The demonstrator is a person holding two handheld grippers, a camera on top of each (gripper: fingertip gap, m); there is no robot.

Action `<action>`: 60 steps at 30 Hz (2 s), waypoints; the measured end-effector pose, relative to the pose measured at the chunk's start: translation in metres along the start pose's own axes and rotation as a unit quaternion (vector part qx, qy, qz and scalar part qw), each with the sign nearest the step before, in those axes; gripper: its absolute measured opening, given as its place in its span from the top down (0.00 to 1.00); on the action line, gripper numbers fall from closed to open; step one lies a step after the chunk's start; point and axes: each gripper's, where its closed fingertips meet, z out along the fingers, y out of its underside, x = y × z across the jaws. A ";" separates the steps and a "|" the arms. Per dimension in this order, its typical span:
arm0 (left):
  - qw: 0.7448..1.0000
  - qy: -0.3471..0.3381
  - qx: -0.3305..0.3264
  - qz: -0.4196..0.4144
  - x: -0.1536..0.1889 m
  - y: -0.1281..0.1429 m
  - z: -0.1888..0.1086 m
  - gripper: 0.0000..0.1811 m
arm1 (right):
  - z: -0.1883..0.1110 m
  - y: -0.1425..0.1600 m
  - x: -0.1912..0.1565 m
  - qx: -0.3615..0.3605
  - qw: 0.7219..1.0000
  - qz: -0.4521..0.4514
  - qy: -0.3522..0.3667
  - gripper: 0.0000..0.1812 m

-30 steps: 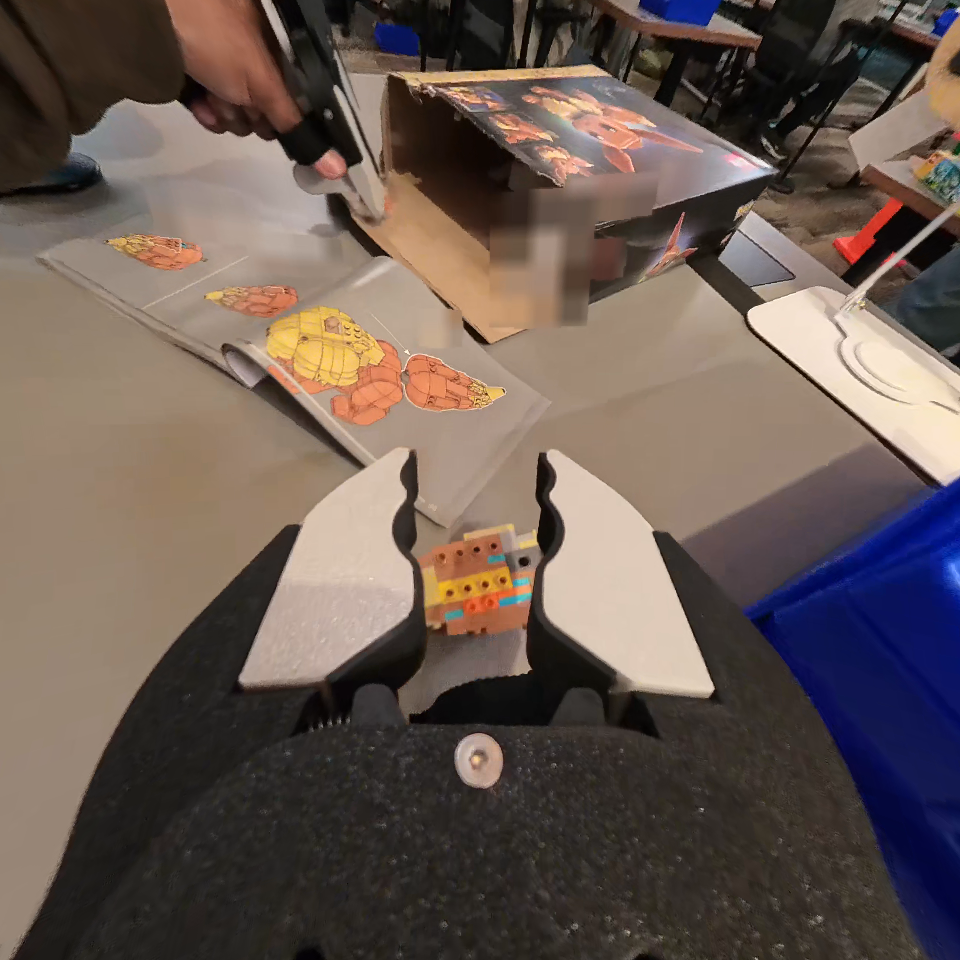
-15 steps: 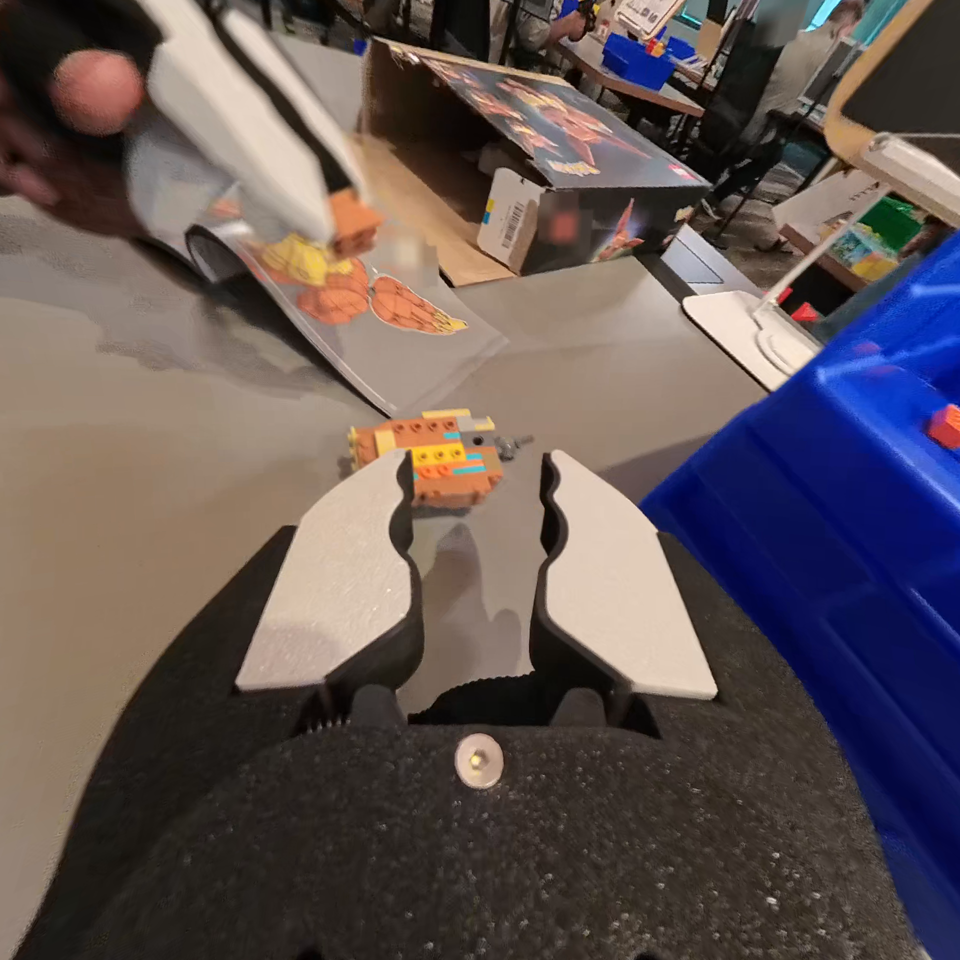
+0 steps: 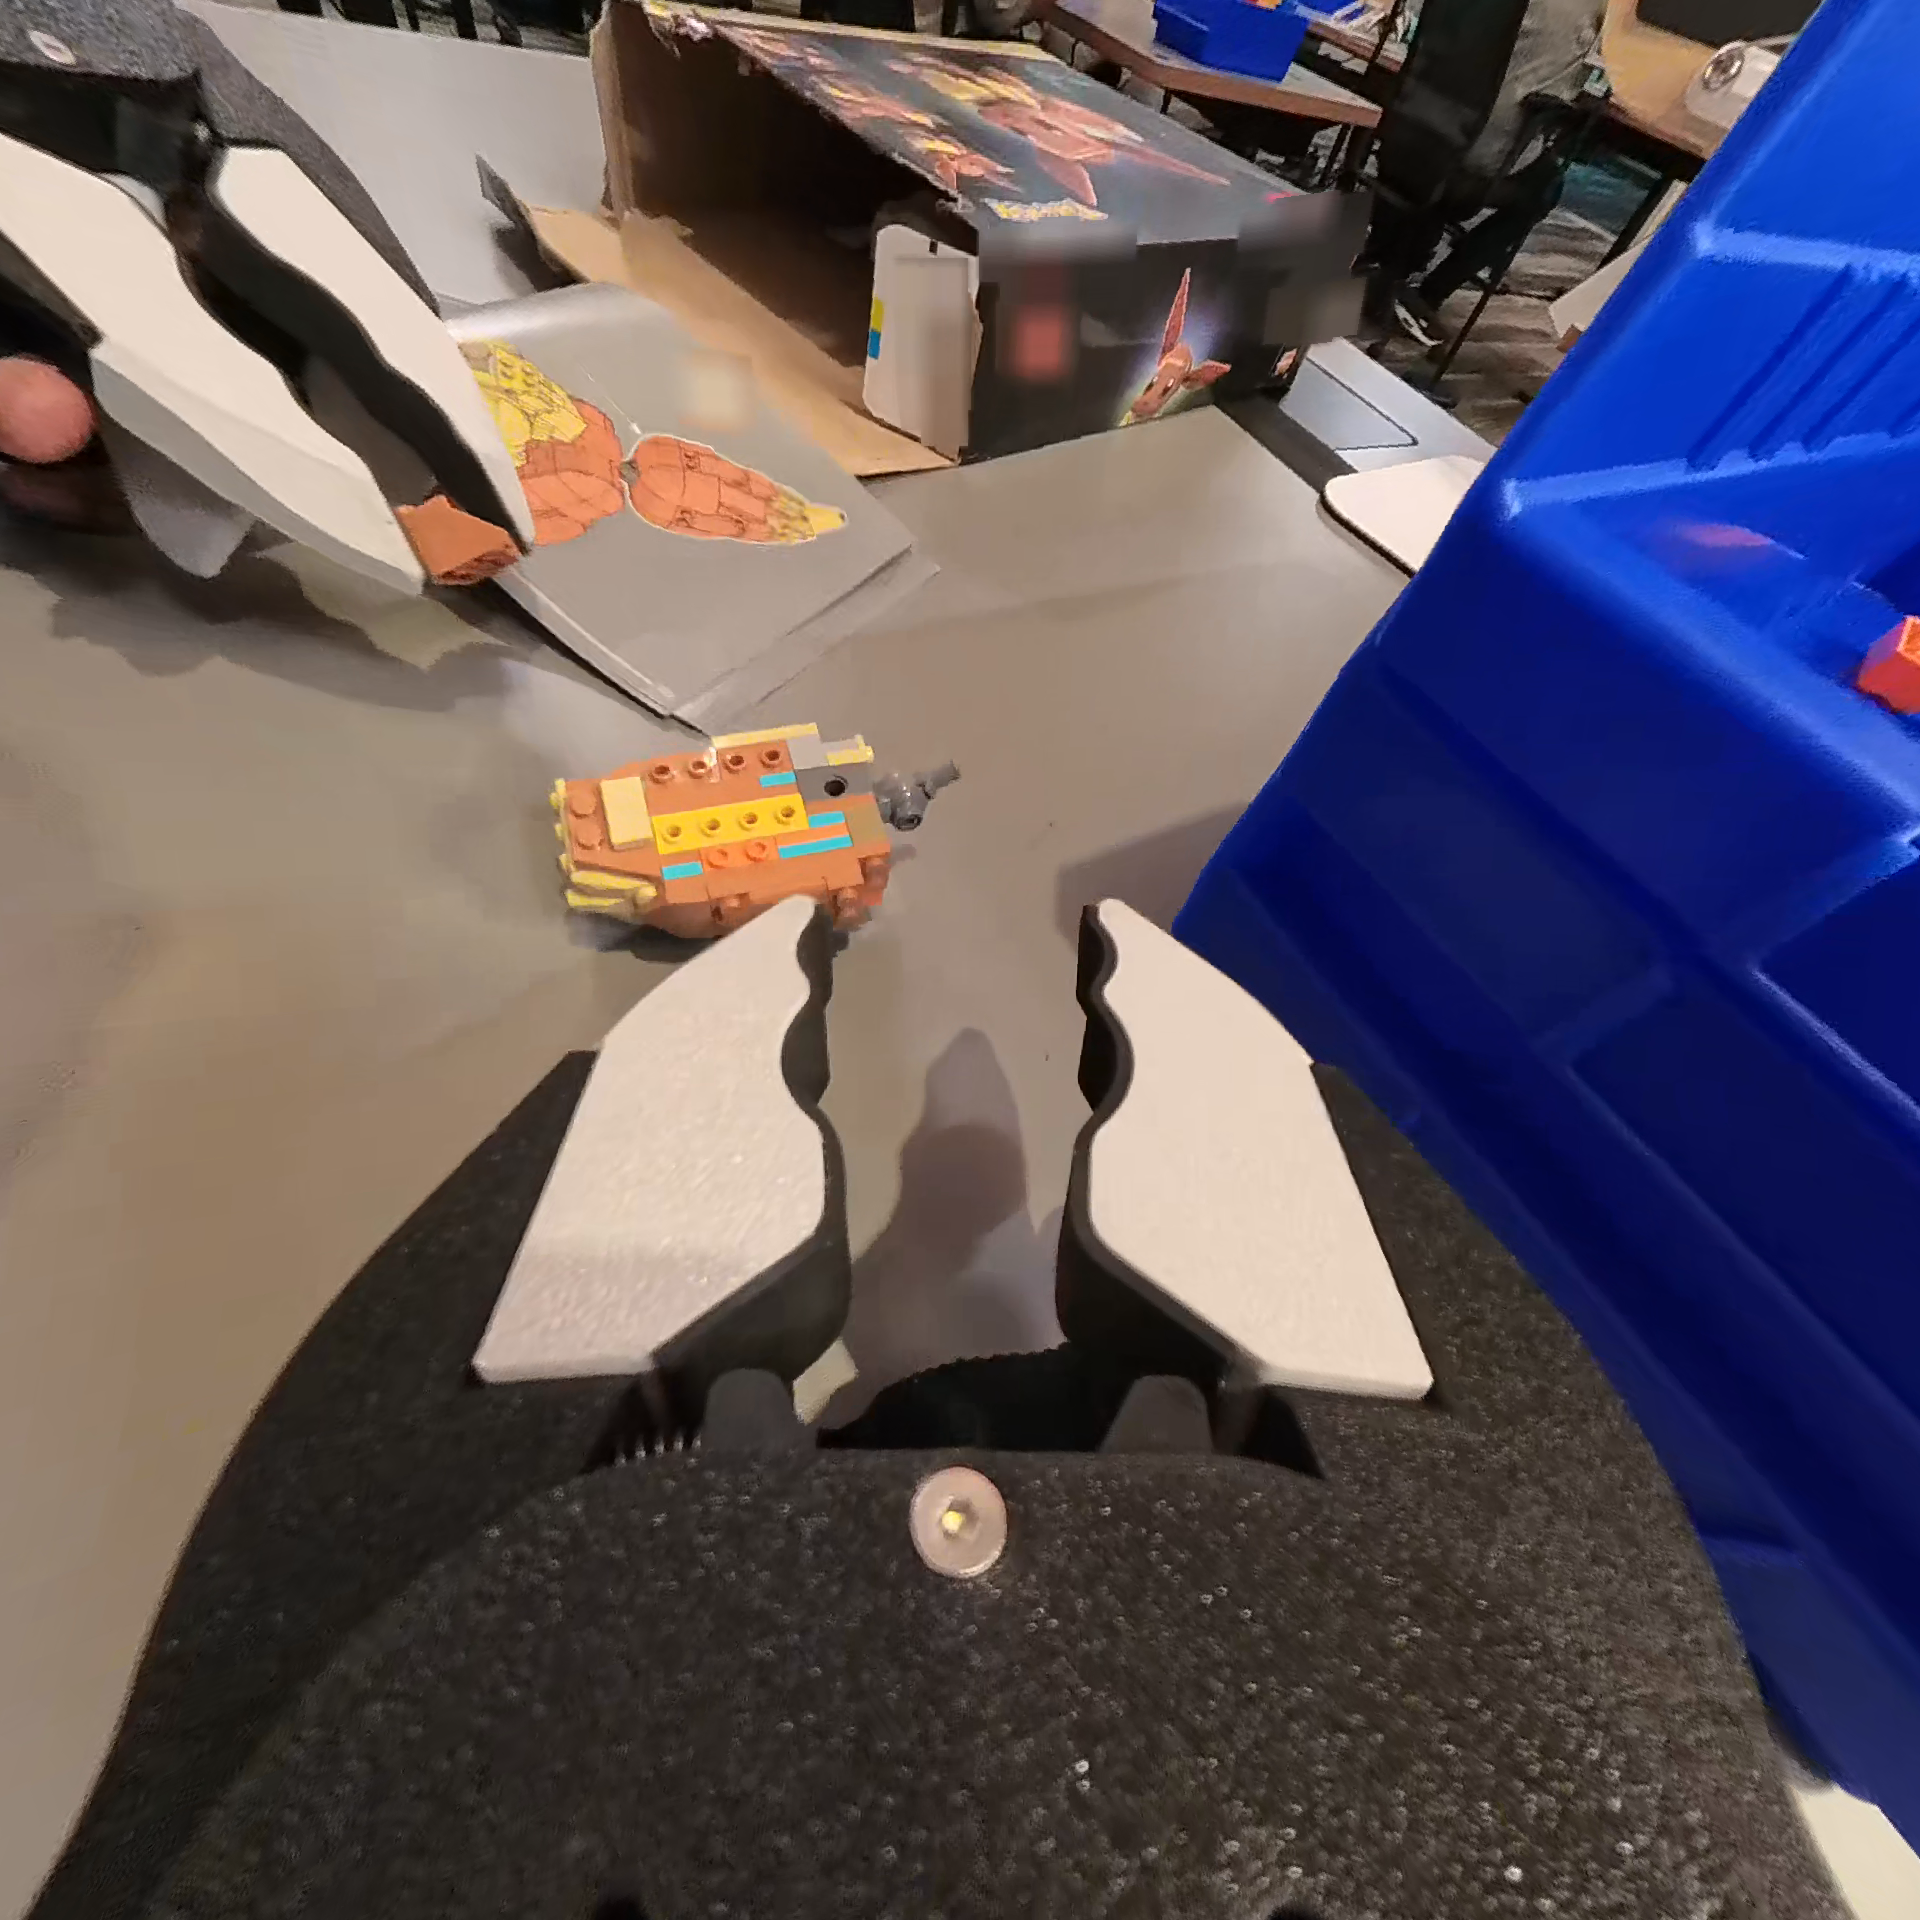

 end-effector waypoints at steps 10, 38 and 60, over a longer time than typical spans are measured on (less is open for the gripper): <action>1.000 0.008 0.019 0.010 0.004 -0.009 -0.014 0.84 | -0.010 -0.013 -0.006 0.048 0.998 -0.032 0.025 0.77; 0.958 -0.039 0.281 0.044 -0.059 -0.172 0.075 0.85 | -0.002 -0.081 0.016 0.234 0.956 -0.129 0.124 0.75; 0.973 0.140 0.180 -0.036 -0.014 -0.148 0.080 0.85 | 0.005 -0.067 0.033 0.172 0.954 -0.178 0.170 0.76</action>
